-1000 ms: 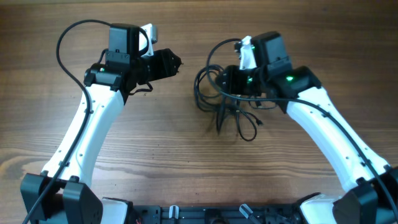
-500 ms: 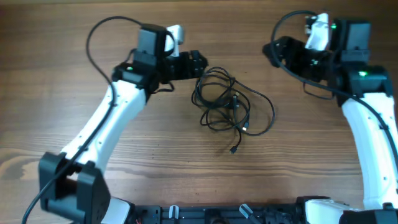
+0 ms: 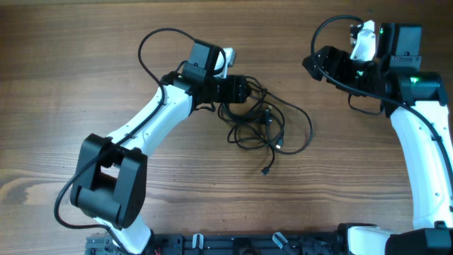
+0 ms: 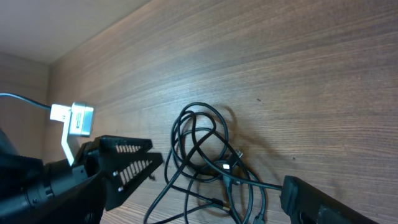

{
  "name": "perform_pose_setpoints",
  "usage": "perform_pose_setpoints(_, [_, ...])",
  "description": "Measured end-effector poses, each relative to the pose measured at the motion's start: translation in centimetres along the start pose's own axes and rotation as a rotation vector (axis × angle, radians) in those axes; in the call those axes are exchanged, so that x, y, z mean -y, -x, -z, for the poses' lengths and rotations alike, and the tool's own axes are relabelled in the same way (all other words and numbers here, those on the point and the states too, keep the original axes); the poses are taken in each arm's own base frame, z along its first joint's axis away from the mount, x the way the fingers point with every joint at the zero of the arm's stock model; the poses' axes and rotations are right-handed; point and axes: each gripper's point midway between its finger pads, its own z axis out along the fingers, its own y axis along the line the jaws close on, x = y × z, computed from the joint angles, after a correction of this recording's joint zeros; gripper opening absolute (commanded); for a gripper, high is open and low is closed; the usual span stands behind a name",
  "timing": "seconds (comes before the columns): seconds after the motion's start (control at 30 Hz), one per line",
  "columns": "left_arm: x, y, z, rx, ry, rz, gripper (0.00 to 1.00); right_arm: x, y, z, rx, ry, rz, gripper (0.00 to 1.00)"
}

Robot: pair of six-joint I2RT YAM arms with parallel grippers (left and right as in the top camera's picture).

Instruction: Untangle cables

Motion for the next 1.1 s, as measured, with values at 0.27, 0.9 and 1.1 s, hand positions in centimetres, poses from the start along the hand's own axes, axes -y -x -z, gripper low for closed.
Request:
perform_pose_setpoints(0.27, [-2.8, -1.3, 4.1, -0.115, -0.22, 0.054, 0.75, 0.5, -0.5, -0.5, -0.028, -0.013, 0.021, 0.92])
perform_pose_setpoints(0.9, [2.2, -5.1, -1.0, -0.168, 0.069, -0.26, 0.04, 0.5, -0.5, -0.5, -0.029, -0.013, 0.061, 0.92])
perform_pose_setpoints(1.1, [1.5, -0.2, 1.2, -0.008, 0.217, -0.158, 0.04, 0.5, -0.5, -0.5, -0.029, -0.012, 0.061, 0.9])
